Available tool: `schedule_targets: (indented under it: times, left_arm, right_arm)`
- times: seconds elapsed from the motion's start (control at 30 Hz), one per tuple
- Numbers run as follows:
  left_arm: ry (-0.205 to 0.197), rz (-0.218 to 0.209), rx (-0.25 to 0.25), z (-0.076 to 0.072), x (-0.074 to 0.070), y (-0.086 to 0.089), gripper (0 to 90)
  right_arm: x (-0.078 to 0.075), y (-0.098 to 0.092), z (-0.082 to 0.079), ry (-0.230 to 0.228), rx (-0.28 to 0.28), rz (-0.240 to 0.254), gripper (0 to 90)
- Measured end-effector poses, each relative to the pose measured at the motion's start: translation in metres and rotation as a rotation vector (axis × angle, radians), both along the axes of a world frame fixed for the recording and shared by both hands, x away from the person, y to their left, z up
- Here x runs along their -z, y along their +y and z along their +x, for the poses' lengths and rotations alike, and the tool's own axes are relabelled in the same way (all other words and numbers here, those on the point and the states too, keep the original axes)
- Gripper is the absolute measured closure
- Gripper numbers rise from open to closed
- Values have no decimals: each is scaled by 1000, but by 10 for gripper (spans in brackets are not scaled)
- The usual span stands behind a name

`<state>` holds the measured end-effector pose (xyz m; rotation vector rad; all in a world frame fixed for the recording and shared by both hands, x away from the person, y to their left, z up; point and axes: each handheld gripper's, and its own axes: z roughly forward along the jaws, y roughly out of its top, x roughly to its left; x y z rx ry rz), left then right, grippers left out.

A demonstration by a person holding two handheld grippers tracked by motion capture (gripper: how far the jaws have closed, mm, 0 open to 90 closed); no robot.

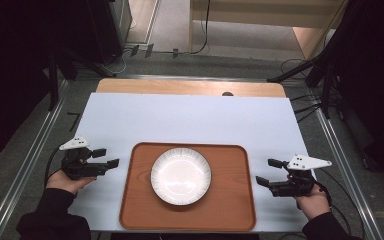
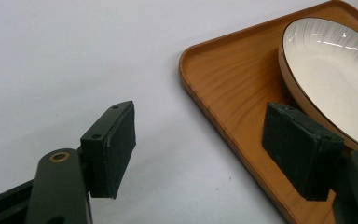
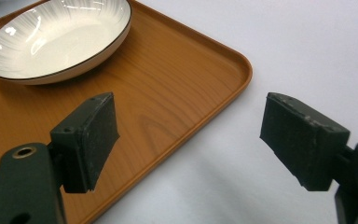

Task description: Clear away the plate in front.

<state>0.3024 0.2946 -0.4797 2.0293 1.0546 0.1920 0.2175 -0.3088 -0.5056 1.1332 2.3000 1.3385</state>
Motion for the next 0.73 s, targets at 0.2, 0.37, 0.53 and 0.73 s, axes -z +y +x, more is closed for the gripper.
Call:
schedule_targets:
  times: [0.2,0.37,0.53,0.73]
  left_arm:
    - [-5,0,4,0,0,0,262]
    - [-15,8,-4,0,0,0,259]
    - [-14,-6,-17,0,0,1,247]
    - [-16,13,-8,0,1,0,247]
  right_arm:
    - [0,0,0,0,1,0,195]
    - [0,0,0,0,0,-3,195]
    - [0,0,0,0,1,0,195]
    - [0,0,0,1,0,-1,196]
